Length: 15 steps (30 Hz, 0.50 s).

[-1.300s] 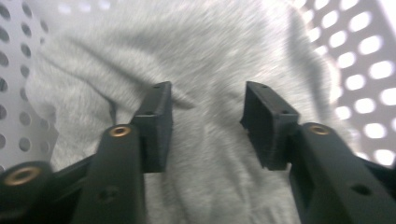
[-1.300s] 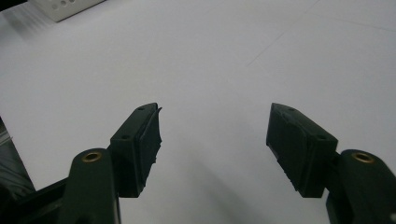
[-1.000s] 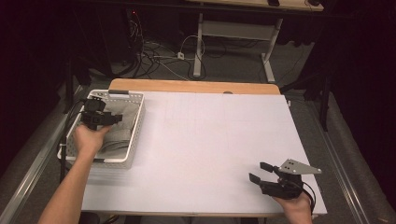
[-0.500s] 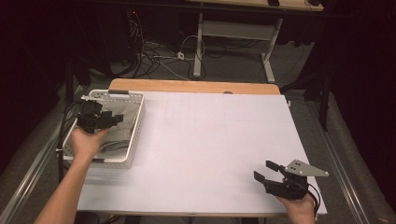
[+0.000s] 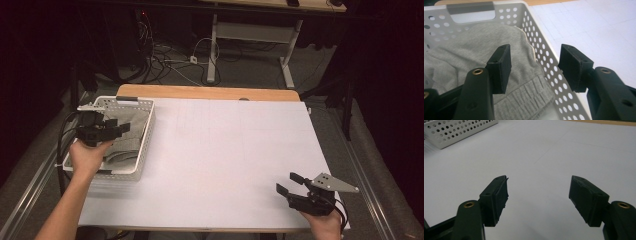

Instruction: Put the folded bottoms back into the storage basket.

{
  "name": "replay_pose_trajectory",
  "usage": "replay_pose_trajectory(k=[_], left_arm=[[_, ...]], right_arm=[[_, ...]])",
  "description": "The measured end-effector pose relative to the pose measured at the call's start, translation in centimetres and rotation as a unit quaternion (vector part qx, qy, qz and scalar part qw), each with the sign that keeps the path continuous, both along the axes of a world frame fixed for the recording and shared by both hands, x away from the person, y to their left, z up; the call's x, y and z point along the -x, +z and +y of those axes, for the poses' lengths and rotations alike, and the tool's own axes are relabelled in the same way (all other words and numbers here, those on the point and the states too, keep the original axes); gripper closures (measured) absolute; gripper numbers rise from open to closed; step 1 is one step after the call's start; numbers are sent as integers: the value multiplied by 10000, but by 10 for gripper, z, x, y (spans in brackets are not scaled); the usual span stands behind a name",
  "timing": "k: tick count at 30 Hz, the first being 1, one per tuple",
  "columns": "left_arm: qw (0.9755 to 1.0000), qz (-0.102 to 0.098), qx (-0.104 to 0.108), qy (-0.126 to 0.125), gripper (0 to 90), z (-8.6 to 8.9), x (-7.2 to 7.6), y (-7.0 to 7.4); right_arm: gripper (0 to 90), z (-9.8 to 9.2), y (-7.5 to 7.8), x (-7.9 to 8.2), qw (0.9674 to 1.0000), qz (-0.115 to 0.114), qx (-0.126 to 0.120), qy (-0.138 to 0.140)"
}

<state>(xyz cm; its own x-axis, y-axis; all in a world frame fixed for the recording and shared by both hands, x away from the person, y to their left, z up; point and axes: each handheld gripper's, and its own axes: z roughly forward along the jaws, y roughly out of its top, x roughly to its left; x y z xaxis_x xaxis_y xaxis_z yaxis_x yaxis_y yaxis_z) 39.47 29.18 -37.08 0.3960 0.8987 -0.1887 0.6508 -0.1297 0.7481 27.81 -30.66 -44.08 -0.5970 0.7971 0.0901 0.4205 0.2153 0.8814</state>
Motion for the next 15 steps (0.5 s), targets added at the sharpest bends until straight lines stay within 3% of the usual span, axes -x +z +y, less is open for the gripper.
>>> replay_pose_trajectory(k=[15], left_arm=[[9995, -212, 198, -140, 418, -3, 20, -7]], right_arm=[[315, -4, 0, 2, 10000, 7, -35, -77]])
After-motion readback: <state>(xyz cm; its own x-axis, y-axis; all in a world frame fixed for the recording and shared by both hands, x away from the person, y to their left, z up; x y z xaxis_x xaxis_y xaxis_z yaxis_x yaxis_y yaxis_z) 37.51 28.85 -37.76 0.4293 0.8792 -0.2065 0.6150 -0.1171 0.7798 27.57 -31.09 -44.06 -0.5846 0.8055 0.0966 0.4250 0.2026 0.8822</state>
